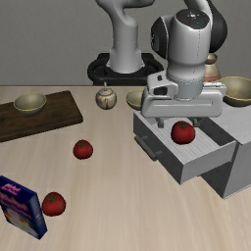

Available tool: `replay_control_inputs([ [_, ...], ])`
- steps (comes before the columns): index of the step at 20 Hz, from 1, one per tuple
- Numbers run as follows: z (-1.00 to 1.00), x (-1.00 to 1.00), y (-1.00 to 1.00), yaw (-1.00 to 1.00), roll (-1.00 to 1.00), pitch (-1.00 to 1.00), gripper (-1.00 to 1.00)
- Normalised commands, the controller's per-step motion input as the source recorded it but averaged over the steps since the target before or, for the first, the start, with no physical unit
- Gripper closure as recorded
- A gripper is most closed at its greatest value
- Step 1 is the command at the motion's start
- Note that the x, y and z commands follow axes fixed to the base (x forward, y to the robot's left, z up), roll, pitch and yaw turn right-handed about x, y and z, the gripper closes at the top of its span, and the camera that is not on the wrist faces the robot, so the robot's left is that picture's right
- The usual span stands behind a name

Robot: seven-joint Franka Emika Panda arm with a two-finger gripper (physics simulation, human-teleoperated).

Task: Pick the tomato in the top layer of the drawer and place it on the bowl between the vase and the teapot

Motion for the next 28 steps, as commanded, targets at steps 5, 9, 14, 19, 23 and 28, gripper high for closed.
replay_control_inputs([
  [5, -0.60, 0.00, 0.20, 0.00, 0.00, 0.00, 1.00],
  [9, 0.00, 0.00, 0.00, 0.00, 0.00, 0.00, 1.00],
  [14, 0.00, 0.00, 0.00, 0.00, 0.00, 0.00, 1.00],
  [19, 0.40, 0.00, 0.00, 0.00, 0.00, 0.00, 1.00],
  [23, 1.00, 0.00, 0.00, 0.00, 0.00, 0.00, 1.00],
  [28, 0.20, -0.80, 0.00, 0.00, 0.00, 0.00, 1.00],
])
